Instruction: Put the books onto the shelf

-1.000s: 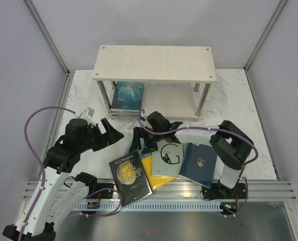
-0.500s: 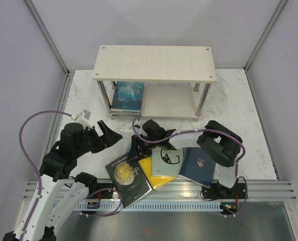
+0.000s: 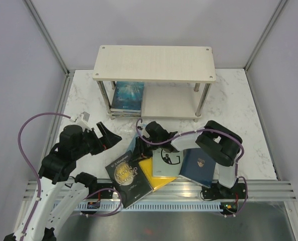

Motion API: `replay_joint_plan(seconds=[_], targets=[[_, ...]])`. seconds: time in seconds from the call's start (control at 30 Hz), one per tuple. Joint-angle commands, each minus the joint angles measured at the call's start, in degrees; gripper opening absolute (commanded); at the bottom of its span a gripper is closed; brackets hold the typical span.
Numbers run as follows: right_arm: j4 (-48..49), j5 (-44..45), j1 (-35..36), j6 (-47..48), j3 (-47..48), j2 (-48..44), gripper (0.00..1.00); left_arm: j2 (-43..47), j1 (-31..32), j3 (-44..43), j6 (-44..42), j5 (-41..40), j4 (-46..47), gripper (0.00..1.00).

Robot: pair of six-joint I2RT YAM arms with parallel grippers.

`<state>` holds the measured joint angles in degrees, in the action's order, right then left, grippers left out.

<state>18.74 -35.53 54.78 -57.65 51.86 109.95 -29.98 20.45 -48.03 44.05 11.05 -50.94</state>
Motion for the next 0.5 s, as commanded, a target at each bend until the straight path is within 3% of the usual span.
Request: replay_joint_plan(seconds=[0.0,0.3,0.47], targets=[[-4.15,0.11,0.41,1.22,0.27,-6.05,0.0,0.53,0.12,-0.4,1.65,-0.24,-0.13,1.0],[-8.9,2.83,-4.94,-3.16,-3.59,-25.9,0.0,0.18,0.03,-1.01,1.65,0.37,0.66,1.0],[-8.99,2.83,-9.86,-5.81,-3.08,-31.63,0.0,0.79,0.12,1.44,2.61,4.15,5.75,1.0]])
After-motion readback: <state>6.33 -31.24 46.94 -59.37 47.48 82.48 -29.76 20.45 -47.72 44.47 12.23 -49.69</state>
